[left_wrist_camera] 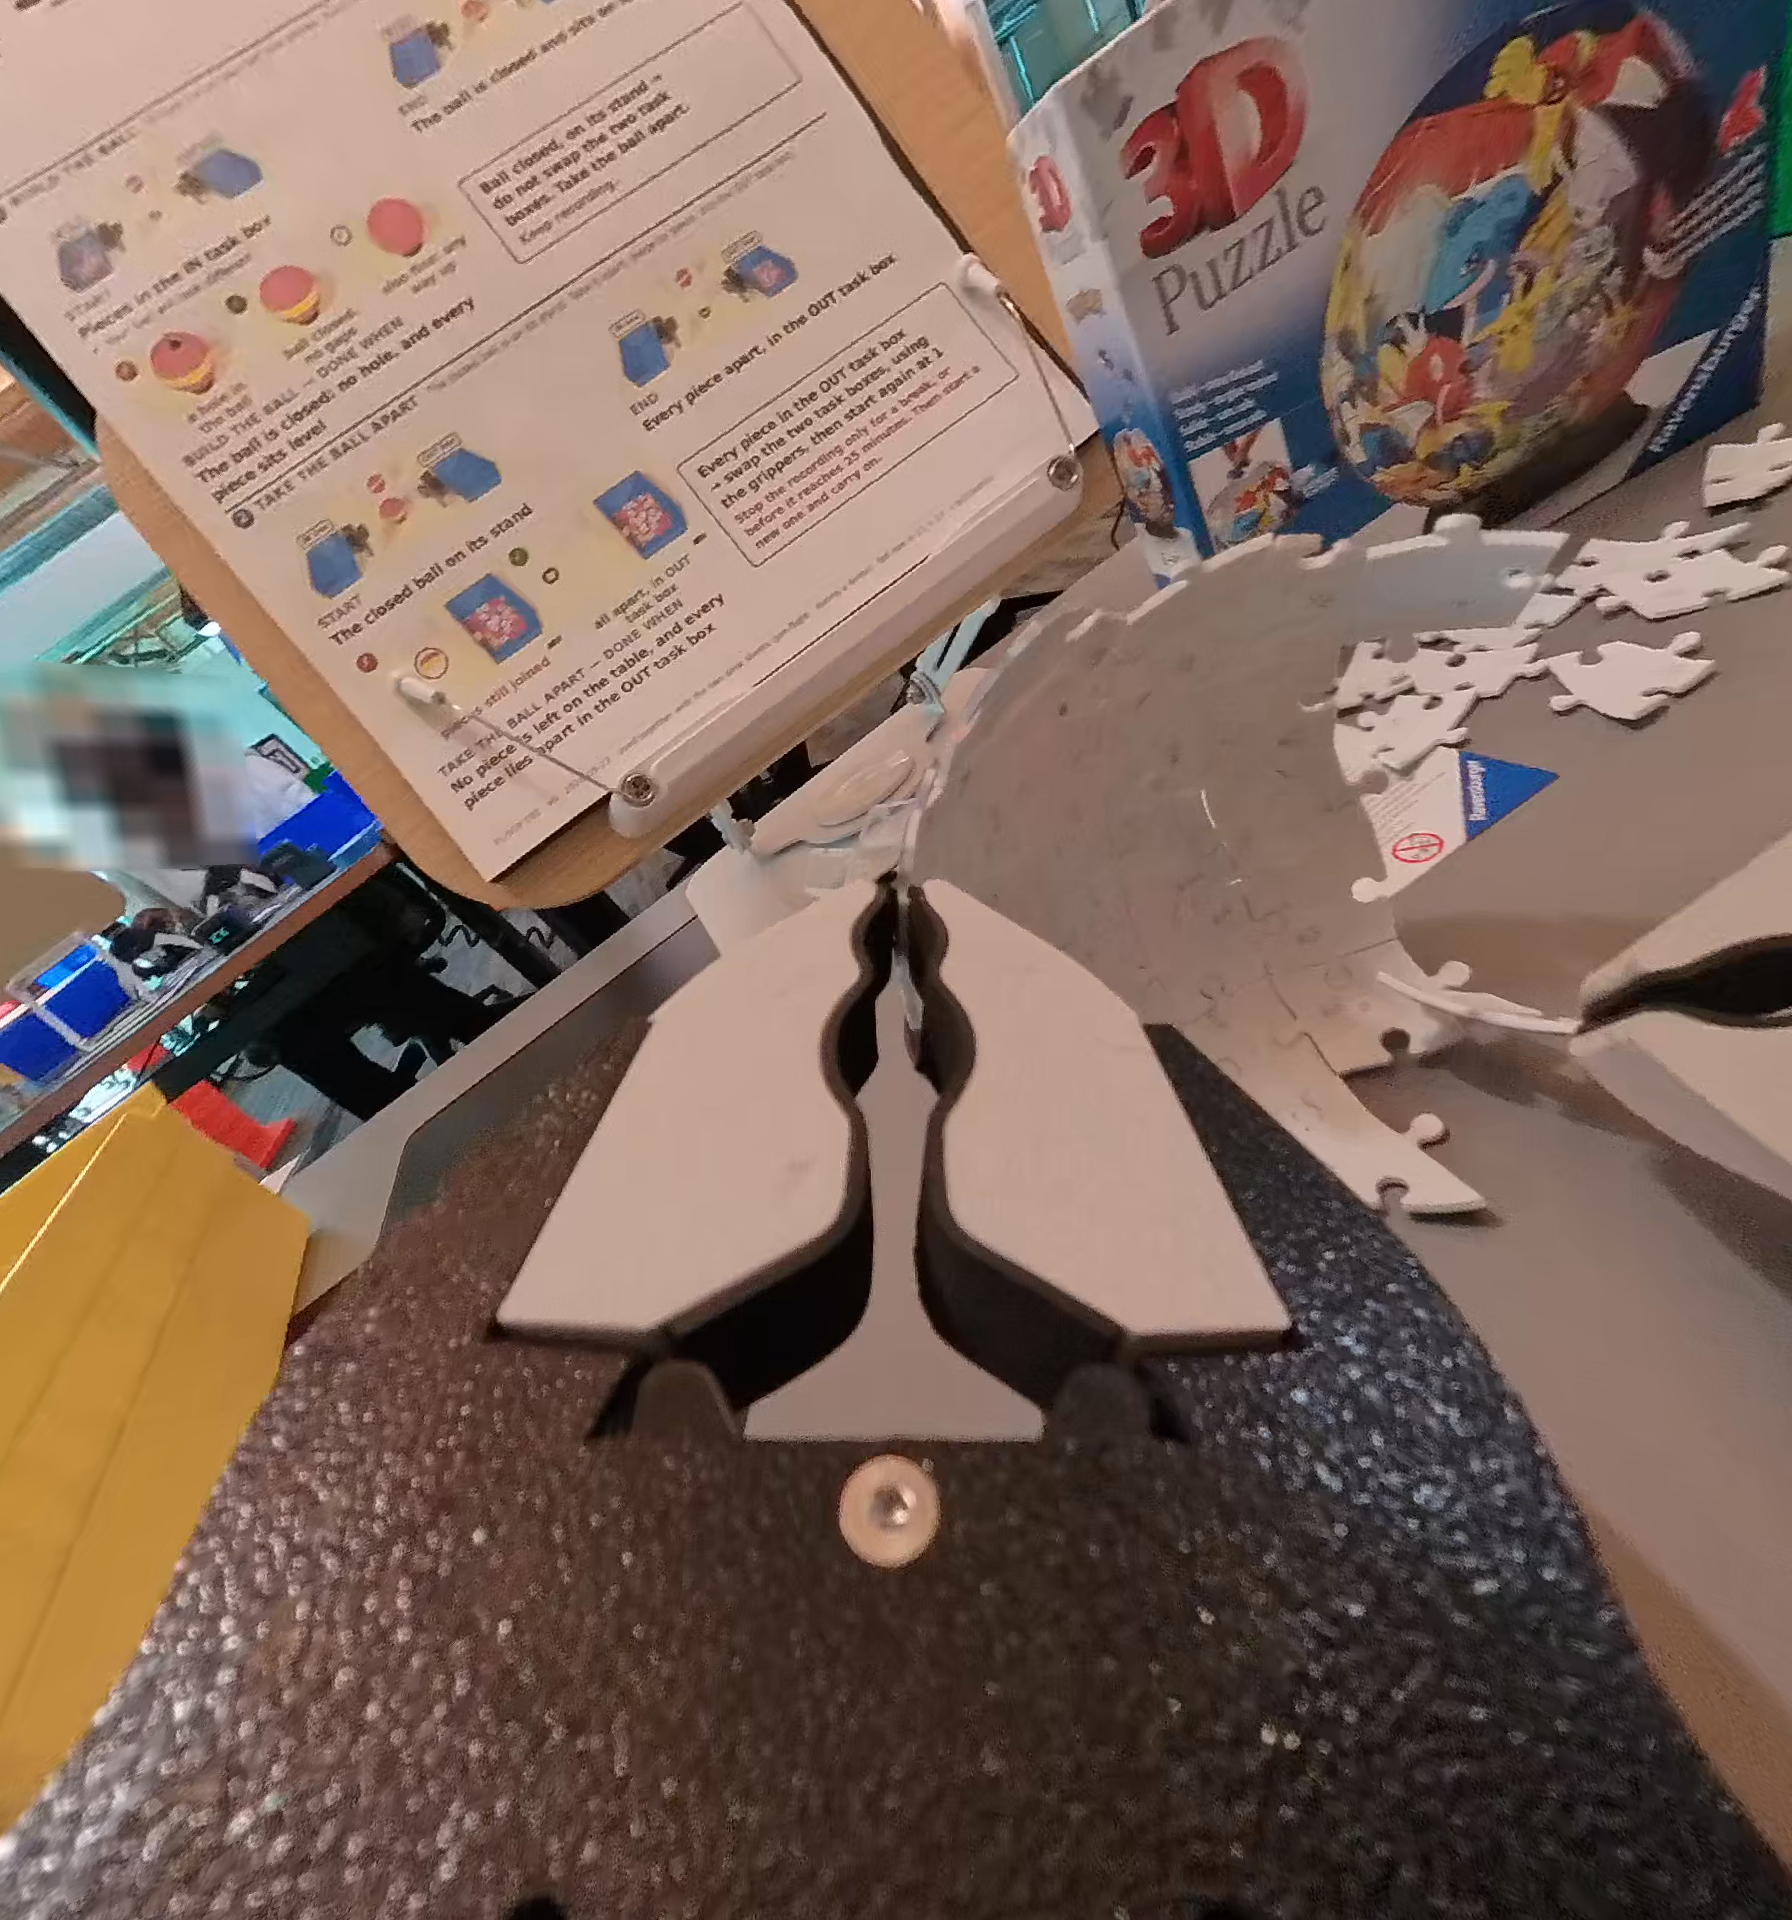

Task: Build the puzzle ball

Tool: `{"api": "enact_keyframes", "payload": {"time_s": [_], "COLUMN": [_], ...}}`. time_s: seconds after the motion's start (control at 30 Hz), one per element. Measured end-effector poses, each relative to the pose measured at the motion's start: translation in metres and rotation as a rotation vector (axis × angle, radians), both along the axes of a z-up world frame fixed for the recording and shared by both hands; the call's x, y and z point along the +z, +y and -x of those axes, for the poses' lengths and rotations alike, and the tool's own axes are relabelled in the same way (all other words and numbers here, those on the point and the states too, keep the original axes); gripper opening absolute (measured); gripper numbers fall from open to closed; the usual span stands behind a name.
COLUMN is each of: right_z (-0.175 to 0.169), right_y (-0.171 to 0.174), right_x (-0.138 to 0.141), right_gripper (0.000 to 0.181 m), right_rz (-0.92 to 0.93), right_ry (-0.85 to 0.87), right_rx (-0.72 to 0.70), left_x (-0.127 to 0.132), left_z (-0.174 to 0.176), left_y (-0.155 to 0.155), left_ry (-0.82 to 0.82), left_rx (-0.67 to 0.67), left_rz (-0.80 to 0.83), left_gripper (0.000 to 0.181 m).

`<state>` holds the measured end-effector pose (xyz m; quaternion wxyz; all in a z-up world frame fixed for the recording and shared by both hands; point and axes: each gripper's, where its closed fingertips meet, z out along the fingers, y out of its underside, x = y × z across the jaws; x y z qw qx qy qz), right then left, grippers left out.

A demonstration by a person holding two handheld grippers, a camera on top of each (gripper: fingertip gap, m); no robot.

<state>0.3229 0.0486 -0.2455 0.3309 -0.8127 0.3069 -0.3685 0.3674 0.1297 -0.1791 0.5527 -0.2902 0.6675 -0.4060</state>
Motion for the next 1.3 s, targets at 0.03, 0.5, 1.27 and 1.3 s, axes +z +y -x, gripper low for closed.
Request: {"api": "enact_keyframes", "payload": {"time_s": [0.03,0.5,1.27,1.3], "right_z": [-0.001,0.0,0.002,0.003], "right_y": [0.001,-0.005,0.003,0.004], "right_x": [-0.002,0.003,-0.027,-0.027], "right_gripper": [0.002,0.019,0.024,0.021], "right_rz": [0.016,-0.201,-0.105,-0.106], "right_ry": [-0.001,0.181,0.386,0.379], "right_rx": [0.001,0.047,0.352,0.35], "left_x": [0.0,-0.004,-0.001,-0.001], "left_z": [0.0,-0.002,-0.001,-0.001], "left_y": [0.0,0.006,0.005,0.004], "left_ry": [-0.001,0.029,0.006,0.005], "left_rx": [0.009,0.024,0.033,0.033], "left_rz": [0.004,0.081,0.067,0.067], "left_gripper": [0.002,0.002,0.002,0.002]}}
